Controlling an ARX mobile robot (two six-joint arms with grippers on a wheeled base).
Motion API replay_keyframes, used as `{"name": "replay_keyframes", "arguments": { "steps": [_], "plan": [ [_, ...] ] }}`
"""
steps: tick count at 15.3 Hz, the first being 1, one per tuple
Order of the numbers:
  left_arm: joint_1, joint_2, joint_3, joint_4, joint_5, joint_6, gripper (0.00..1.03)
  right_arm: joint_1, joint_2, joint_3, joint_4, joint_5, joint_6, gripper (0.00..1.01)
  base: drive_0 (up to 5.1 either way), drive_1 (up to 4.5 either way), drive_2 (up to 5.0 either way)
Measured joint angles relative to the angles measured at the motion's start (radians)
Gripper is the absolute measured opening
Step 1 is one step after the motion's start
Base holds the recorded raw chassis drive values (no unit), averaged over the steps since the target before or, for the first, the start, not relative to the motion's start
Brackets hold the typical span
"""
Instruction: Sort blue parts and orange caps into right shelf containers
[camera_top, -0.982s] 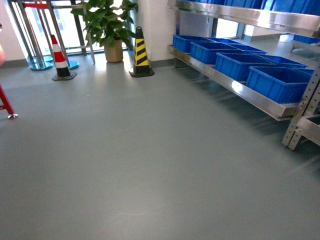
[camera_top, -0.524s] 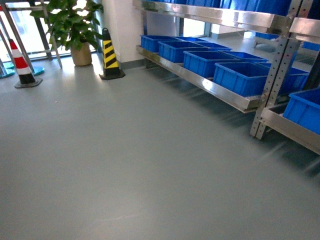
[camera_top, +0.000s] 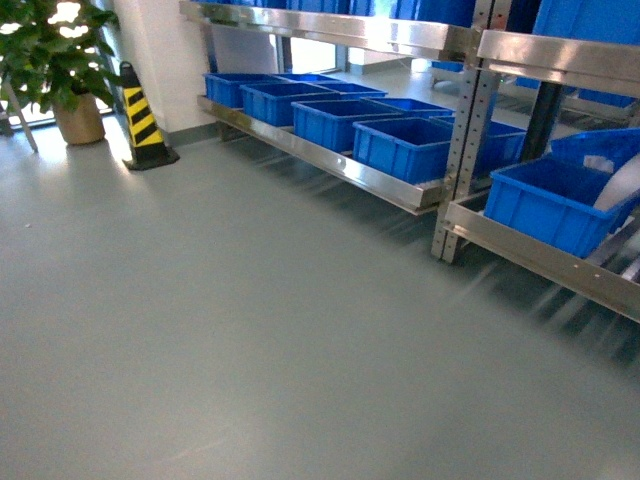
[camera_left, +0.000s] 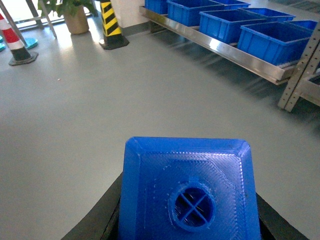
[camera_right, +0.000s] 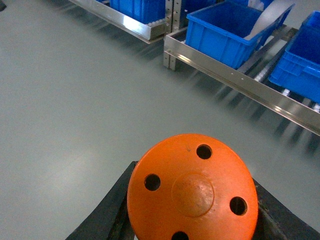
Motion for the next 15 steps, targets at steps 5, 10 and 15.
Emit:
{"name": "replay_keyframes", "arguments": {
  "steps": [5,10,15],
  "plan": [
    [0.000,0.000,0.000,0.000,0.000,0.000,0.44,0.000,0.000,0.000,0.000,0.000,0.000,0.43,-1.6,-1.60,-1.6],
    [0.000,0.000,0.000,0.000,0.000,0.000,0.44,0.000,0.000,0.000,0.000,0.000,0.000,0.43,-1.6,-1.60,-1.6],
    [0.000,0.000,0.000,0.000,0.000,0.000,0.44,0.000,0.000,0.000,0.000,0.000,0.000,0.43,-1.6,-1.60,-1.6]
  ]
}}
